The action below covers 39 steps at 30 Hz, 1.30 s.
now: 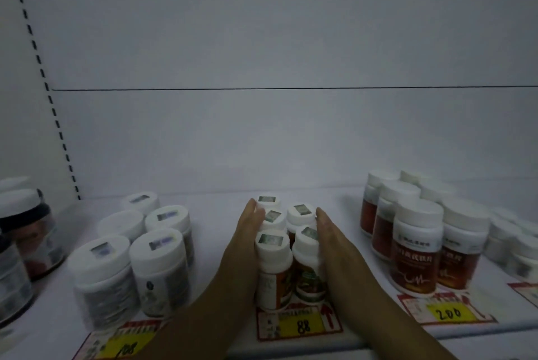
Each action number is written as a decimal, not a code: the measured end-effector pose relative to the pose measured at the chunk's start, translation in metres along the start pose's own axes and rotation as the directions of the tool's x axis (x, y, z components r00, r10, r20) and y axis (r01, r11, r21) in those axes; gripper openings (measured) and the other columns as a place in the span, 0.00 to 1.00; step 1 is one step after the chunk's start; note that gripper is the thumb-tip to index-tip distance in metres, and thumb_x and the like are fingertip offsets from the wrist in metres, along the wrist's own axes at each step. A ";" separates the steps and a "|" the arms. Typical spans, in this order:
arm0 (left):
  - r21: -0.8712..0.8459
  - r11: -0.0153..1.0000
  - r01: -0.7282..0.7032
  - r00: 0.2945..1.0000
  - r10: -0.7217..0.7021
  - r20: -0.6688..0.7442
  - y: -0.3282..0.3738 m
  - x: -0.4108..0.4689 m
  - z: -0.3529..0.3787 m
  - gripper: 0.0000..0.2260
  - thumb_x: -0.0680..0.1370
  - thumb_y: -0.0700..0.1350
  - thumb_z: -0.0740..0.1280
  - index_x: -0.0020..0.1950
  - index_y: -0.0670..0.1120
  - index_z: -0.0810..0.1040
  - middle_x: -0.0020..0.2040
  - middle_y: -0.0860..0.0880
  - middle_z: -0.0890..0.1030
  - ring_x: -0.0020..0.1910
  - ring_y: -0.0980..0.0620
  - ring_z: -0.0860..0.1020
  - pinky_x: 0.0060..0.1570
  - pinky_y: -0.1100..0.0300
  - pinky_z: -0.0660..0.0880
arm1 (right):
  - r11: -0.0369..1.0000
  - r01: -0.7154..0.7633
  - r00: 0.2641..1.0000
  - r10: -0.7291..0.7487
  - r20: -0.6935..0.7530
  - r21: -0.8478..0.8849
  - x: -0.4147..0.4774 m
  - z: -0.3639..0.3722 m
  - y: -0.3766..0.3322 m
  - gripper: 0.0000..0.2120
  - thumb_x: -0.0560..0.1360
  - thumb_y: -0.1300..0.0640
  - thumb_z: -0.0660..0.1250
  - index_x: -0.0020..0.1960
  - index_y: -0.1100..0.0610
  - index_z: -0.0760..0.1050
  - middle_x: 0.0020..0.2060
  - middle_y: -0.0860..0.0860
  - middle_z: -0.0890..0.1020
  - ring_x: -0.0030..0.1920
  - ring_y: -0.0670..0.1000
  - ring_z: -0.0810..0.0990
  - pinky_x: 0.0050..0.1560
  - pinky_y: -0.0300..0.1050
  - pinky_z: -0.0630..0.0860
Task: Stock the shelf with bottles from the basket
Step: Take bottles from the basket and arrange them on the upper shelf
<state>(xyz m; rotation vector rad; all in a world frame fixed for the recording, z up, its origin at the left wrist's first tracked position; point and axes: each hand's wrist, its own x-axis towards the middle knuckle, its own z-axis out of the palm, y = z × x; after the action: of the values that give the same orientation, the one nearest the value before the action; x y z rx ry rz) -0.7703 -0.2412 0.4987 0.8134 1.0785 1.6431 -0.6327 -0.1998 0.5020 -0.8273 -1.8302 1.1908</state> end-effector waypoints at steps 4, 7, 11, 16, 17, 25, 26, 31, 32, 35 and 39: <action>0.066 0.996 -0.055 0.996 0.060 -0.072 0.001 -0.002 0.005 0.19 0.79 0.51 0.55 0.64 0.44 0.74 0.60 0.40 0.80 0.48 0.50 0.83 0.45 0.59 0.80 | 0.995 0.053 0.998 -0.056 -0.029 -0.082 0.000 0.002 -0.001 0.39 0.68 0.30 0.43 0.67 0.54 0.66 0.64 0.54 0.72 0.64 0.54 0.72 0.66 0.56 0.68; 0.033 0.999 0.003 0.999 -0.002 -0.032 0.004 -0.009 0.007 0.22 0.79 0.56 0.55 0.61 0.43 0.77 0.58 0.40 0.82 0.57 0.41 0.80 0.60 0.48 0.74 | 0.997 0.062 0.994 -0.064 -0.083 -0.035 -0.003 0.001 -0.003 0.29 0.72 0.35 0.48 0.56 0.55 0.72 0.55 0.57 0.78 0.57 0.58 0.76 0.60 0.55 0.72; -0.007 1.000 0.014 0.999 -0.015 -0.042 0.005 -0.009 0.010 0.24 0.79 0.56 0.55 0.65 0.42 0.74 0.63 0.38 0.78 0.63 0.39 0.75 0.68 0.43 0.67 | 0.999 0.044 0.999 -0.044 -0.009 0.021 -0.007 -0.001 -0.008 0.27 0.70 0.33 0.45 0.53 0.48 0.72 0.50 0.47 0.81 0.52 0.45 0.79 0.59 0.53 0.74; 0.040 0.999 0.015 1.000 -0.014 -0.026 0.008 -0.019 0.015 0.25 0.79 0.58 0.53 0.65 0.44 0.75 0.62 0.41 0.79 0.62 0.41 0.77 0.66 0.45 0.69 | 0.999 0.032 0.998 -0.030 -0.052 0.041 -0.008 0.000 -0.008 0.35 0.66 0.30 0.45 0.66 0.47 0.68 0.63 0.48 0.76 0.63 0.47 0.74 0.67 0.54 0.69; 0.081 0.996 -0.035 0.997 0.040 -0.061 0.009 -0.022 0.017 0.23 0.80 0.57 0.53 0.67 0.45 0.73 0.66 0.43 0.76 0.63 0.43 0.76 0.68 0.46 0.67 | 0.999 0.042 0.994 -0.039 -0.101 0.031 -0.010 -0.001 -0.010 0.37 0.66 0.30 0.45 0.69 0.48 0.64 0.68 0.48 0.72 0.67 0.46 0.69 0.70 0.52 0.65; 0.577 0.598 -0.557 0.711 0.702 -0.042 0.050 -0.101 0.013 0.22 0.69 0.59 0.58 0.63 0.62 0.69 0.67 0.69 0.68 0.66 0.74 0.64 0.58 0.82 0.60 | 0.940 0.340 0.928 -0.328 -0.175 0.038 -0.033 -0.020 -0.068 0.17 0.78 0.41 0.50 0.66 0.33 0.56 0.65 0.26 0.59 0.64 0.27 0.60 0.71 0.44 0.59; 0.598 0.556 -0.578 0.673 0.739 -0.036 0.061 -0.110 0.005 0.20 0.70 0.57 0.58 0.62 0.61 0.71 0.66 0.68 0.70 0.66 0.72 0.65 0.59 0.81 0.60 | 0.932 0.359 0.930 -0.352 -0.105 0.047 -0.041 -0.011 -0.077 0.16 0.77 0.39 0.51 0.63 0.29 0.55 0.61 0.21 0.59 0.59 0.21 0.60 0.68 0.38 0.60; 0.638 0.564 -0.524 0.619 0.767 -0.170 0.108 -0.117 -0.049 0.12 0.77 0.49 0.58 0.55 0.64 0.75 0.59 0.70 0.74 0.57 0.76 0.71 0.51 0.78 0.68 | 0.964 0.254 0.962 -0.261 0.084 0.081 -0.053 0.057 -0.084 0.19 0.68 0.26 0.48 0.56 0.27 0.59 0.53 0.16 0.58 0.57 0.20 0.58 0.59 0.20 0.51; 0.625 0.600 -0.499 0.634 0.744 -0.209 0.112 -0.113 -0.062 0.12 0.78 0.48 0.58 0.53 0.66 0.75 0.58 0.70 0.74 0.56 0.75 0.71 0.52 0.75 0.68 | 0.972 0.219 0.970 -0.226 0.092 0.080 -0.046 0.070 -0.079 0.21 0.70 0.30 0.48 0.61 0.31 0.60 0.58 0.21 0.58 0.60 0.26 0.59 0.62 0.24 0.51; 0.499 0.767 -0.404 0.719 0.603 -0.345 0.109 -0.093 -0.104 0.11 0.79 0.48 0.58 0.52 0.64 0.74 0.61 0.61 0.72 0.62 0.60 0.70 0.61 0.62 0.64 | 0.971 0.220 0.970 -0.209 0.124 -0.091 -0.033 0.110 -0.067 0.25 0.78 0.45 0.46 0.73 0.52 0.54 0.74 0.46 0.56 0.69 0.36 0.54 0.62 0.22 0.46; 0.069 0.992 -0.102 0.952 0.117 -0.282 0.094 -0.065 -0.140 0.18 0.75 0.60 0.60 0.54 0.52 0.82 0.56 0.50 0.83 0.54 0.48 0.82 0.52 0.56 0.77 | 0.997 0.066 0.994 -0.070 0.081 0.051 -0.019 0.143 -0.058 0.27 0.74 0.40 0.45 0.70 0.48 0.55 0.72 0.46 0.59 0.71 0.38 0.54 0.66 0.26 0.53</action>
<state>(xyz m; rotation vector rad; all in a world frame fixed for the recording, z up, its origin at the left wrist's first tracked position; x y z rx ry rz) -0.9081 -0.3546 0.5304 0.6938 1.3020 1.8734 -0.7537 -0.2959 0.5151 -0.6922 -1.8742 1.2369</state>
